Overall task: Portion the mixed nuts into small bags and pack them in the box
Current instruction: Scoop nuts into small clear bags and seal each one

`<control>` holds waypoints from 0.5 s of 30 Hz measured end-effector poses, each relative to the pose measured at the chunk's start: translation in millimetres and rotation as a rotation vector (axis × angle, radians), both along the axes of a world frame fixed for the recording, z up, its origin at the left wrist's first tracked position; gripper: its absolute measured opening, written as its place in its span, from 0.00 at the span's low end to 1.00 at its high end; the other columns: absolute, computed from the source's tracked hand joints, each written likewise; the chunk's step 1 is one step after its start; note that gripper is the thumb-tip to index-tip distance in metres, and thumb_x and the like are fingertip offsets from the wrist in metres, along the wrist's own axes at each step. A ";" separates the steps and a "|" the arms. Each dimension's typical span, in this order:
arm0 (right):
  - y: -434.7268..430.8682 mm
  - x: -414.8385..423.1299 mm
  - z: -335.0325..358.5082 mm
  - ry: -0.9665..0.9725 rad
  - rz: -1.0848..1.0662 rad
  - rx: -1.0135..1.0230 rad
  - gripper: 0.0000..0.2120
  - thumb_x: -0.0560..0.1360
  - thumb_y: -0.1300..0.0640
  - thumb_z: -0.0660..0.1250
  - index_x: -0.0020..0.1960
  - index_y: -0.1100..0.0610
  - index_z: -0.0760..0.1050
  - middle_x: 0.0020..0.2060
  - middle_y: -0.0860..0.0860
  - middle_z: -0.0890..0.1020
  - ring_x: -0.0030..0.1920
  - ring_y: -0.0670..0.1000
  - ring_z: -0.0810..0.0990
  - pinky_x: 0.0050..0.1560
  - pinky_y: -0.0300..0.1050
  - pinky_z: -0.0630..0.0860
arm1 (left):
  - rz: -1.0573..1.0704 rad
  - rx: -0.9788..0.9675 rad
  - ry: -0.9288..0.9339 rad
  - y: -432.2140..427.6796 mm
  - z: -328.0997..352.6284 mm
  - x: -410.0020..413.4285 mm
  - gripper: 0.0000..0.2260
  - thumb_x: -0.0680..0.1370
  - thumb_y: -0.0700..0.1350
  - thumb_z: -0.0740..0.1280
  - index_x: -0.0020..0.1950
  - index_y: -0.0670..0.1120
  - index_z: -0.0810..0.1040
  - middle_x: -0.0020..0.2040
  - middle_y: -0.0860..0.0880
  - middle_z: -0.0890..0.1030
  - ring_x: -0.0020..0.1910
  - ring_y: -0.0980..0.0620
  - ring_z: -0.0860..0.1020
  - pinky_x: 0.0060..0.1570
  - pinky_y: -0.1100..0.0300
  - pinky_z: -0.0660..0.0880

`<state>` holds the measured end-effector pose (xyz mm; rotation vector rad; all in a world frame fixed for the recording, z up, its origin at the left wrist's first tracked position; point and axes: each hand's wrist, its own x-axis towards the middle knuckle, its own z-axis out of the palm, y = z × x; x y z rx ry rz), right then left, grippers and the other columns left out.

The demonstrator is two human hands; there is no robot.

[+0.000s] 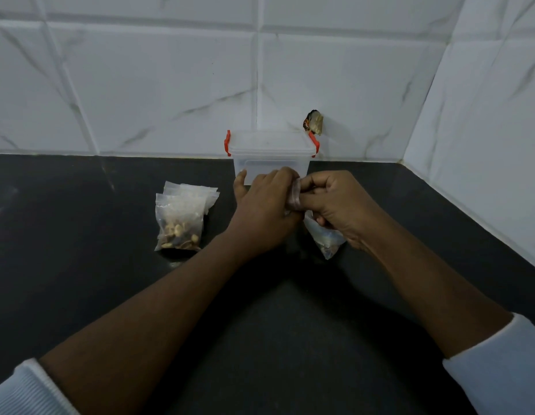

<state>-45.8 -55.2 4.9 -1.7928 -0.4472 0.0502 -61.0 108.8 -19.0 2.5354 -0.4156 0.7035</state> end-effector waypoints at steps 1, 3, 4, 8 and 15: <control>-0.6 0.7 1.5 -0.013 -0.012 0.002 0.03 0.75 0.63 0.76 0.49 0.61 0.85 0.33 0.63 0.79 0.24 0.47 0.67 0.25 0.38 0.66 | -0.003 -0.016 0.009 1.5 0.6 0.2 0.15 0.78 0.54 0.69 0.61 0.55 0.70 0.52 0.59 0.75 0.59 0.55 0.74 0.76 0.41 0.47; -3.1 1.1 3.8 -0.017 -0.005 0.029 0.02 0.75 0.63 0.76 0.48 0.60 0.85 0.29 0.59 0.77 0.24 0.48 0.66 0.24 0.38 0.65 | -0.021 -0.037 0.040 3.9 0.2 -0.9 0.15 0.78 0.51 0.70 0.61 0.54 0.70 0.52 0.57 0.75 0.59 0.53 0.74 0.76 0.43 0.48; -4.2 0.8 4.2 -0.011 0.006 0.039 0.02 0.75 0.64 0.76 0.48 0.60 0.85 0.28 0.57 0.77 0.24 0.49 0.66 0.24 0.38 0.64 | -0.030 -0.044 0.055 4.4 -0.1 -1.8 0.16 0.77 0.51 0.71 0.61 0.54 0.70 0.53 0.57 0.75 0.59 0.53 0.74 0.75 0.44 0.48; -6.6 -5.9 10.7 -0.069 0.052 0.001 0.04 0.76 0.63 0.75 0.50 0.59 0.86 0.29 0.57 0.80 0.26 0.52 0.68 0.27 0.41 0.66 | -0.018 -0.136 0.057 -4.6 1.9 -4.8 0.14 0.76 0.54 0.71 0.57 0.56 0.69 0.52 0.58 0.77 0.56 0.55 0.75 0.72 0.43 0.56; -78.6 30.0 28.2 -0.351 -0.174 -0.817 0.07 0.79 0.51 0.71 0.56 0.49 0.83 0.51 0.44 0.84 0.51 0.43 0.82 0.50 0.40 0.76 | 0.084 -0.324 0.244 -15.1 18.1 -1.9 0.13 0.77 0.54 0.72 0.55 0.58 0.71 0.47 0.60 0.76 0.48 0.62 0.73 0.68 0.47 0.58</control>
